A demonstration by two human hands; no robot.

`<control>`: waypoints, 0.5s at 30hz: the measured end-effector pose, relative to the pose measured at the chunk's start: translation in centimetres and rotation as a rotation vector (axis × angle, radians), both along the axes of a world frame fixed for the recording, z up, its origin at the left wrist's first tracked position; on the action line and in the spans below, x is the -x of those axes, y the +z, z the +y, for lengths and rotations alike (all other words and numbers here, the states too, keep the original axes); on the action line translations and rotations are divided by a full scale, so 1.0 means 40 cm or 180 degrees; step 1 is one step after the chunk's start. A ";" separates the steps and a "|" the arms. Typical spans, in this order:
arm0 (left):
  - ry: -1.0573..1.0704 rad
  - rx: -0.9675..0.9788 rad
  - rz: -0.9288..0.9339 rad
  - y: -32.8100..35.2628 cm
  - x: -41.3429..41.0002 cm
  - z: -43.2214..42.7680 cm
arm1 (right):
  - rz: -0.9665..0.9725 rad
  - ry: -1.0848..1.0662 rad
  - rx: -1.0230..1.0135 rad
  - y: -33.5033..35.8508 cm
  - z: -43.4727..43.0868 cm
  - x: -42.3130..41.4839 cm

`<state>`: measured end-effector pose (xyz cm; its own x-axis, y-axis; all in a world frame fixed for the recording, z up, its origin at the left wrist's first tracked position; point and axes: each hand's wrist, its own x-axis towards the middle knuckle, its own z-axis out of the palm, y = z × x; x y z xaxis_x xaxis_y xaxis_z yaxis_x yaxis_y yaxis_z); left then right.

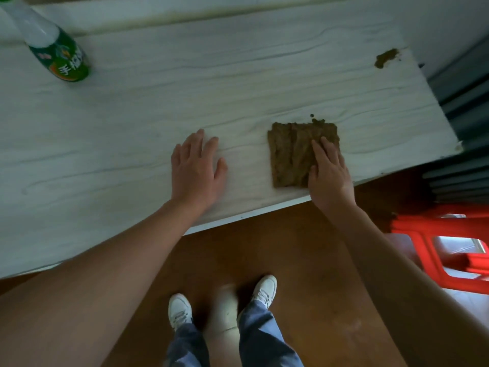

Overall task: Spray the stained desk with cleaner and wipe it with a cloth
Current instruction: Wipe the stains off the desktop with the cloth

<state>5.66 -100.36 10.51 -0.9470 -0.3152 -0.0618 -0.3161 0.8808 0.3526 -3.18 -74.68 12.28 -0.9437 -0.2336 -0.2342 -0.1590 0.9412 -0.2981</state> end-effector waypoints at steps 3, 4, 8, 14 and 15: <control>-0.0011 0.0143 -0.0047 -0.034 0.036 0.050 | -0.0042 0.0058 0.0181 -0.013 0.018 0.017; 0.0021 0.0200 -0.0030 -0.045 0.036 0.054 | -0.0037 0.0075 0.0258 -0.022 0.017 0.015; 0.0130 0.0222 0.0025 -0.050 0.036 0.052 | 0.0112 0.0122 0.0237 -0.054 -0.013 -0.004; 0.0149 0.0343 0.0059 -0.051 0.035 0.057 | 0.0132 0.1317 0.0047 -0.059 -0.049 -0.031; 0.0147 0.0367 0.0057 -0.051 0.035 0.056 | 0.0123 0.1419 -0.0002 -0.060 -0.049 -0.028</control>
<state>4.26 -98.11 8.48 -0.9319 -0.3626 -0.0059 -0.3519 0.9004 0.2559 -2.05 -76.65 9.88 -0.7590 -0.6194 -0.2008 -0.5602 0.7784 -0.2834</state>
